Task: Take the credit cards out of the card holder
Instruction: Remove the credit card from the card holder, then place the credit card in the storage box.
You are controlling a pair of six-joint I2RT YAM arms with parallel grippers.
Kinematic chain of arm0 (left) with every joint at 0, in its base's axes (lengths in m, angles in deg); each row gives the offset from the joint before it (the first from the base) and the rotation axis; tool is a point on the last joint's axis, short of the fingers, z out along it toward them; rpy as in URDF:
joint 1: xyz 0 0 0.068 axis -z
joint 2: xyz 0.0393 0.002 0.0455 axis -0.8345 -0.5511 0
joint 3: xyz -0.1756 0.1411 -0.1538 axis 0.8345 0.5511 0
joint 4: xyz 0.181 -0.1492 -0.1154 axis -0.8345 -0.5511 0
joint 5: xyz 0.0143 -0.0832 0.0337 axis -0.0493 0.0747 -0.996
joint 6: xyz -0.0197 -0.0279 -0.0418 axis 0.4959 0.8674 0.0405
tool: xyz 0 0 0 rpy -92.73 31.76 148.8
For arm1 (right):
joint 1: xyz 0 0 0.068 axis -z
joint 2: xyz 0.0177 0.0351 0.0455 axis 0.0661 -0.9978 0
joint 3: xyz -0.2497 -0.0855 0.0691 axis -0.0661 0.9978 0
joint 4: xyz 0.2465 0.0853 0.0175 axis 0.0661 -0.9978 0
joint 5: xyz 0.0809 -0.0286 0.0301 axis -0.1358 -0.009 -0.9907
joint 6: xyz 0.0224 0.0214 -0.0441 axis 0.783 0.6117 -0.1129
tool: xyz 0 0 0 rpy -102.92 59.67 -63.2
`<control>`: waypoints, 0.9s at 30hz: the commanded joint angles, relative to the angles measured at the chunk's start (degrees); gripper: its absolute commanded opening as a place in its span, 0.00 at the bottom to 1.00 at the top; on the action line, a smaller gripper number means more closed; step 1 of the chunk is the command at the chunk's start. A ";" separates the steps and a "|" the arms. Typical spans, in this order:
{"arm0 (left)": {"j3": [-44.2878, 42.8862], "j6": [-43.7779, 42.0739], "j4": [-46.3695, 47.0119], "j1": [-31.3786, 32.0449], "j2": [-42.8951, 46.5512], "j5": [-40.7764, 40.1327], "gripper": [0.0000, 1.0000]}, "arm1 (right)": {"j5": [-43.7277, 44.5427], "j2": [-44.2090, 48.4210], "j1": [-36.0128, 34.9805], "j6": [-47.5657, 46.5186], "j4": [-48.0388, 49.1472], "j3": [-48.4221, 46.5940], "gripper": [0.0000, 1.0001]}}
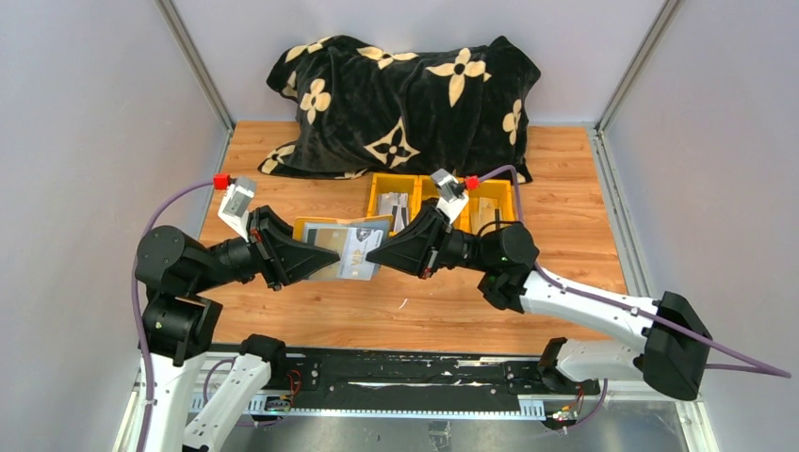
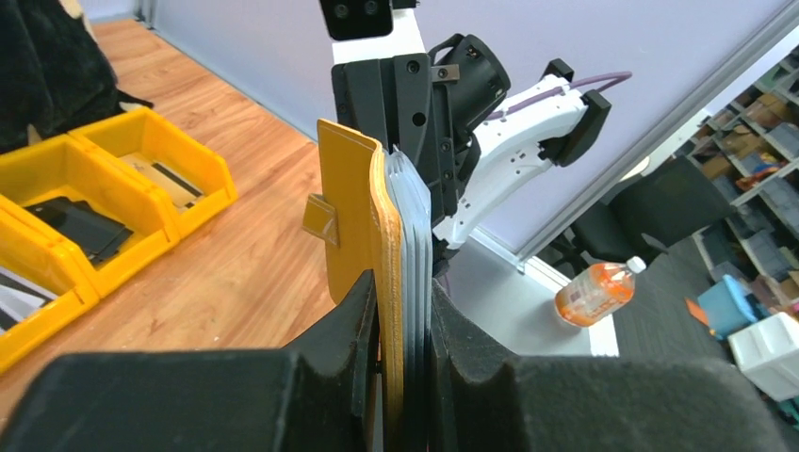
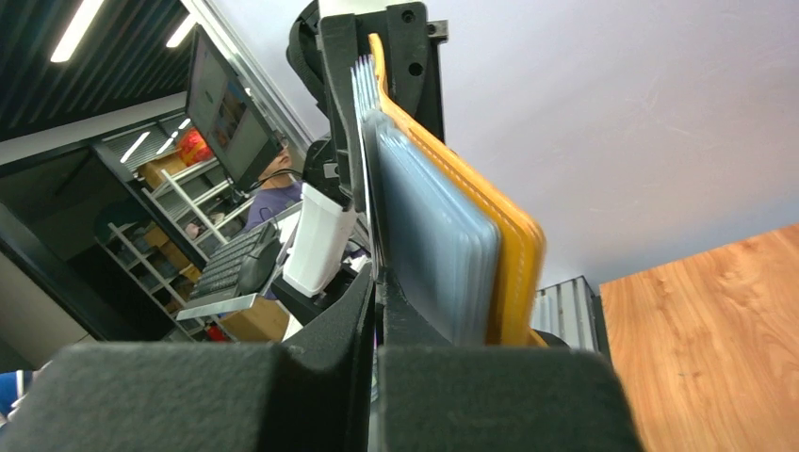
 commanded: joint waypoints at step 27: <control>-5.09 -37.70 -27.92 0.33 -1.97 -5.03 0.04 | 6.32 -10.35 27.74 -22.90 -63.80 -18.45 0.00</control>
